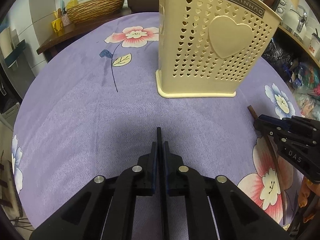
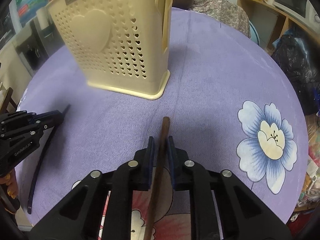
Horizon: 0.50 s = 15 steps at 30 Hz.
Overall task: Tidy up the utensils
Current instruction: 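Lift both held chopsticks upright and carry them over the holder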
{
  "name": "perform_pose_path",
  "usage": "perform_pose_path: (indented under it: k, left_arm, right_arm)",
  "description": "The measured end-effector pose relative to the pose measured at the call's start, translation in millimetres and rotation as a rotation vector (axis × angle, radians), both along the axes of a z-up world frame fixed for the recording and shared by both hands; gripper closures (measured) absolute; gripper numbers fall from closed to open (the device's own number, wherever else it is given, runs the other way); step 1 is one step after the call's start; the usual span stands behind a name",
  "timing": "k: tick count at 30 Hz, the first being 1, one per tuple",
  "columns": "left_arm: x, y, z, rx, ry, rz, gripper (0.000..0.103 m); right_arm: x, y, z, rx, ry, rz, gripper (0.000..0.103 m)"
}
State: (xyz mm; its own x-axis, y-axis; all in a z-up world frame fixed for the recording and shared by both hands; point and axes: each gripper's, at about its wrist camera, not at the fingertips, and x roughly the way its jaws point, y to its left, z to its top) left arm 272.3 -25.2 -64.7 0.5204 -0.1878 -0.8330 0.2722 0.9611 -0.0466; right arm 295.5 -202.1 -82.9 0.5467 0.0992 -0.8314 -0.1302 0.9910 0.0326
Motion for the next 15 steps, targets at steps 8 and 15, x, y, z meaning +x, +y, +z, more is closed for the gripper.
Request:
perform_pose_path:
  k: [8, 15]
  left_arm:
    - [2, -1, 1, -0.018, -0.027, 0.013, 0.097]
    - [-22, 6, 41, -0.112, -0.124, 0.005, 0.097]
  right_arm:
    - [-5, -12, 1, 0.062, -0.009, 0.002, 0.094]
    - [-32, -21, 44, 0.137, -0.120, 0.028, 0.094]
